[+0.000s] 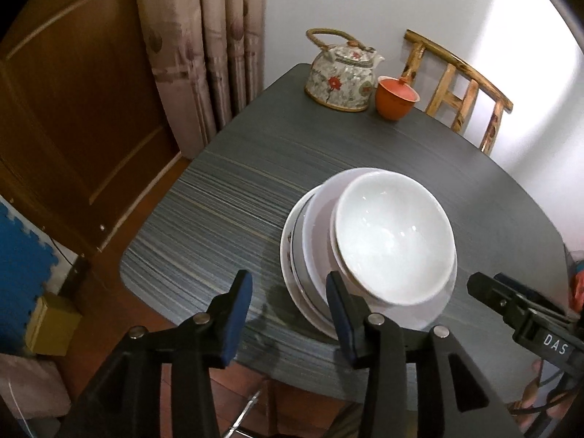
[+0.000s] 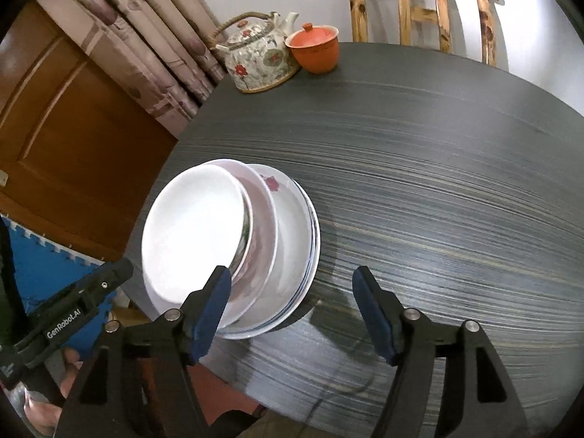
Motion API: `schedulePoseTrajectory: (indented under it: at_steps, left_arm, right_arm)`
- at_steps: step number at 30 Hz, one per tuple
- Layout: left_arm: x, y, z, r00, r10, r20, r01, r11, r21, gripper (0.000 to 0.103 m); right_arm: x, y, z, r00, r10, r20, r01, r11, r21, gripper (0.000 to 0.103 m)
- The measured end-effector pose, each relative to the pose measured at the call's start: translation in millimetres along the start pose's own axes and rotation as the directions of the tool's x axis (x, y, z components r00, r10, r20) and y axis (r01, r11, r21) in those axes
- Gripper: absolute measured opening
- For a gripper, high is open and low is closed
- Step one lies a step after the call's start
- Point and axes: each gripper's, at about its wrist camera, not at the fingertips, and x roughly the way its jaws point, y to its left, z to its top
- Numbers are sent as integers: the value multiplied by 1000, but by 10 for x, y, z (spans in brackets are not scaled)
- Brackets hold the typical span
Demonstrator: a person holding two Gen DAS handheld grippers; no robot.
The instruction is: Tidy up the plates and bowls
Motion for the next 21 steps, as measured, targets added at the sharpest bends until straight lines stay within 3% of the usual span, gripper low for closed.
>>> schedulePoseTrajectory:
  at_steps: [8,15,21]
  left_arm:
    - [-153,-160,-267,1000,-7,11,7,1000,23,45]
    - [-208,-291,-363,999,16,37,-17,999,43,45]
    - [-229,-400,-400,998,41,53,-44,997,58,46]
  right_arm:
    - [-210,165,-261,996,-48,75,53,996,-71,92]
    - [-335,198,-563,989,-89,118,100,991,-88,95]
    - [-309,157,-702,990,-98,97,107,990,-91,96]
